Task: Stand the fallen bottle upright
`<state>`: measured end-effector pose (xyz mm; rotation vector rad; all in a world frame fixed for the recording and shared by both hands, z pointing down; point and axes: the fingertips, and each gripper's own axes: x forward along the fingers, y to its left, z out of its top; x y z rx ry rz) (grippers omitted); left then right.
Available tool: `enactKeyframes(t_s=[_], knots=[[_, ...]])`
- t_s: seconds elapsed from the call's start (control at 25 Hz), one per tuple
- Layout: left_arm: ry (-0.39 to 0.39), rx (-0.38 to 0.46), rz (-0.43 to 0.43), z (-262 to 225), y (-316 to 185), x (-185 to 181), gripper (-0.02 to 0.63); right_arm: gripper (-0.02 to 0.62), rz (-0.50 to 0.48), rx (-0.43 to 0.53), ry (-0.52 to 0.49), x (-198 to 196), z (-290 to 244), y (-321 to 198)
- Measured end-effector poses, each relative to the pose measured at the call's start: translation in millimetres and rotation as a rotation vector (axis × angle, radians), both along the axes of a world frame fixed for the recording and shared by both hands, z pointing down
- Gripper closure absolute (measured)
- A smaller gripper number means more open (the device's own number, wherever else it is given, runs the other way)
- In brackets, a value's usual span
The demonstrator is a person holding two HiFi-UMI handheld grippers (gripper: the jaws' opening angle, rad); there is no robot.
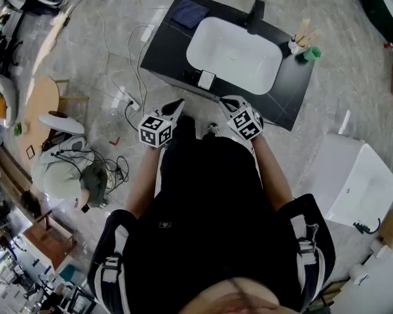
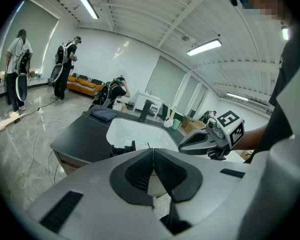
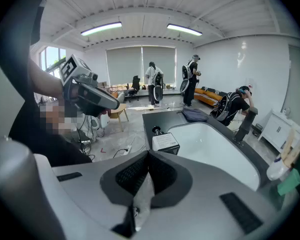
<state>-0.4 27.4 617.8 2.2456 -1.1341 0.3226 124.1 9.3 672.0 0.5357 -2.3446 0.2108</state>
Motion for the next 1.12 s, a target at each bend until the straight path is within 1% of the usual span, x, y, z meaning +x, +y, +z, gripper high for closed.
enactKeyframes(t_s=[0.16, 0.36, 0.52, 0.76, 0.88, 1.12], knots=[[0.002, 0.004, -0.006, 0.7, 2.9, 0.1, 0.591, 0.535, 0.007, -0.01, 0.011, 1.4, -15.7, 6.2], [0.004, 0.015, -0.019, -1.5, 5.9, -0.1, 0.591, 0.535, -0.015, -0.01, 0.013, 1.5, -5.4, 11.8], [0.009, 0.01, -0.037, -0.2, 12.1, -5.7, 0.591, 0.535, -0.022, -0.009, 0.023, -3.7, -8.3, 13.2], [0.012, 0.0, -0.029, 2.6, 14.0, -12.7, 0.591, 0.535, -0.004, -0.001, 0.031, -9.5, -11.4, 6.7], [0.016, 0.007, -0.024, -0.7, 8.0, -20.6, 0.591, 0.535, -0.006, 0.004, 0.056, -12.6, -10.2, 5.1], [0.022, 0.009, 0.012, -1.8, -10.1, -38.1, 0.591, 0.535, 0.025, 0.005, 0.076, -26.7, -7.8, -8.6]])
